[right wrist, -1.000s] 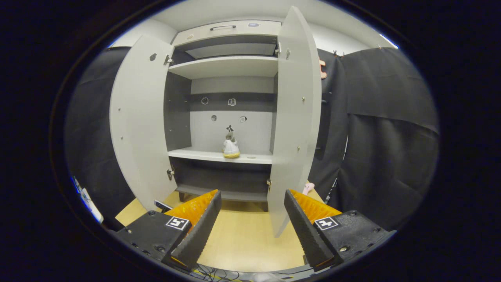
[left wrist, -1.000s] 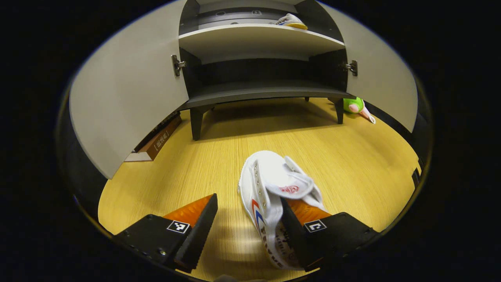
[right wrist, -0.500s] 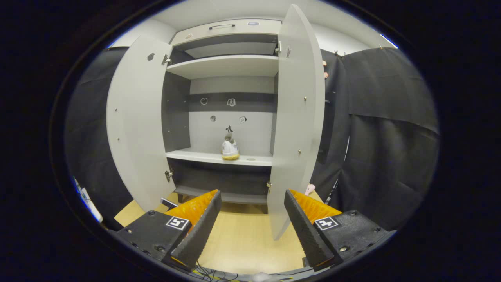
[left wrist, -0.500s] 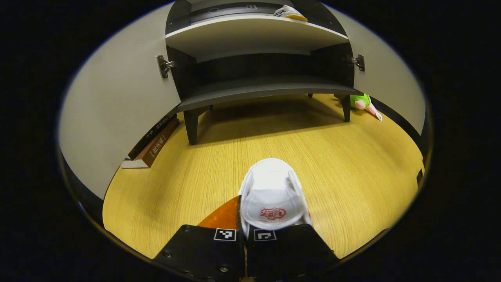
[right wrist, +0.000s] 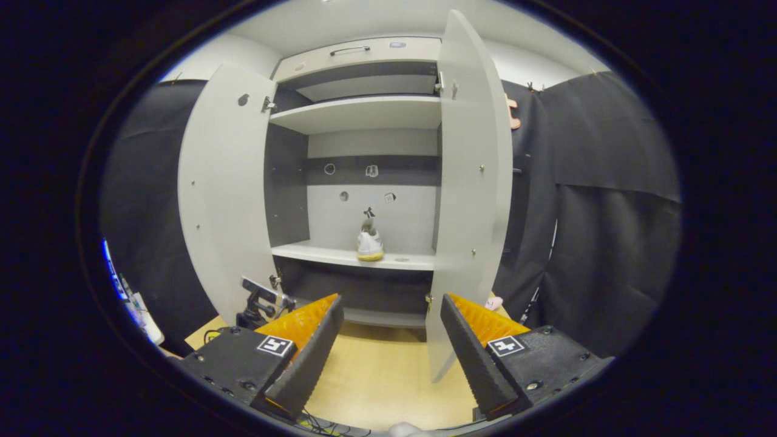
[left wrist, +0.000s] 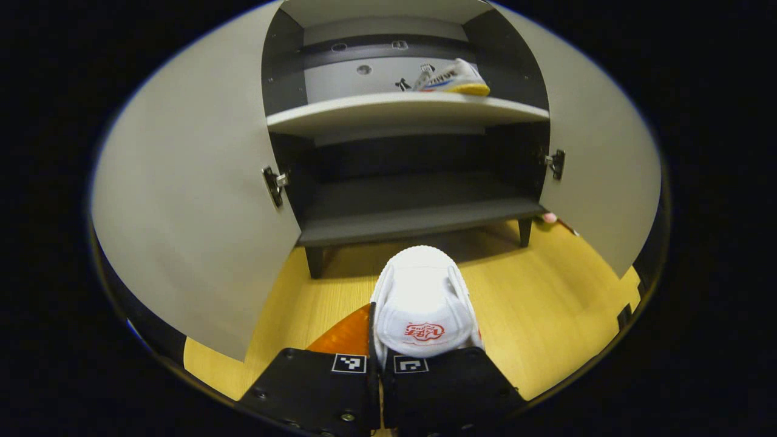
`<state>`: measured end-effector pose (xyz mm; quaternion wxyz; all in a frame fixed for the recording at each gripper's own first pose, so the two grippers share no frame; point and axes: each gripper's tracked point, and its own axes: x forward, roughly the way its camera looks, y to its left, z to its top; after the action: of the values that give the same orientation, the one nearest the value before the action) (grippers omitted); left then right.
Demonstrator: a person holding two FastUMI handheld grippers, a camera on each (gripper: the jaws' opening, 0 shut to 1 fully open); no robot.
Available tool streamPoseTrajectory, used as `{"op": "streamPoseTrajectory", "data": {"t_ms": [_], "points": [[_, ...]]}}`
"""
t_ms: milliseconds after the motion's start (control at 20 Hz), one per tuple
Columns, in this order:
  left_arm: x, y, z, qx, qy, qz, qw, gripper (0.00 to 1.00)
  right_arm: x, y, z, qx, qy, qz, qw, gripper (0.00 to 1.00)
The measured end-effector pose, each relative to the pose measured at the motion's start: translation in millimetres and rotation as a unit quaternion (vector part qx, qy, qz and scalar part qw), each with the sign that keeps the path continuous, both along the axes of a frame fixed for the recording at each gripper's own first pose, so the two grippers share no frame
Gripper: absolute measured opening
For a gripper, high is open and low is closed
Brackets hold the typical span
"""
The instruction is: Grab one shoe with the right hand and put it into the shoe cabinet, grab the other shoe with the left hand and put it into the shoe cabinet; then close the right door with the right hand and the left door with the left hand.
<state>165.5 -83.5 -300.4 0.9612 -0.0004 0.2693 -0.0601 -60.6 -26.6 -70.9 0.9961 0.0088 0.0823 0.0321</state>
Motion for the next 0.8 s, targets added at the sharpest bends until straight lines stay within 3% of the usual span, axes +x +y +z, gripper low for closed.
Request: {"op": "streamPoseTrajectory", "data": {"t_ms": [50,200,250,300,550,800], "points": [[5.3,3.4,18.2,-0.005,-0.009,0.009,1.000,0.13,1.4,1.1,1.5,0.001,-0.004,0.007,1.000,1.00],[26.9,10.0,69.5,-0.021,-0.034,0.030,0.999,0.13,2.6,1.3,9.2,-0.002,-0.015,0.025,1.000,1.00],[33.2,10.1,90.9,-0.027,-0.044,0.035,0.998,0.02,4.2,1.8,11.3,-0.003,-0.019,0.030,0.999,1.00],[41.0,10.8,110.5,-0.033,-0.051,0.040,0.997,0.12,4.1,0.7,12.7,-0.001,-0.020,0.033,0.999,1.00],[92.6,18.4,192.2,-0.014,-0.099,0.055,0.993,0.13,9.5,0.9,18.2,0.009,-0.031,0.054,0.998,1.00],[137.7,18.5,232.6,0.000,-0.119,0.072,0.990,0.12,11.4,2.0,20.2,0.001,-0.037,0.074,0.997,1.00]]}}
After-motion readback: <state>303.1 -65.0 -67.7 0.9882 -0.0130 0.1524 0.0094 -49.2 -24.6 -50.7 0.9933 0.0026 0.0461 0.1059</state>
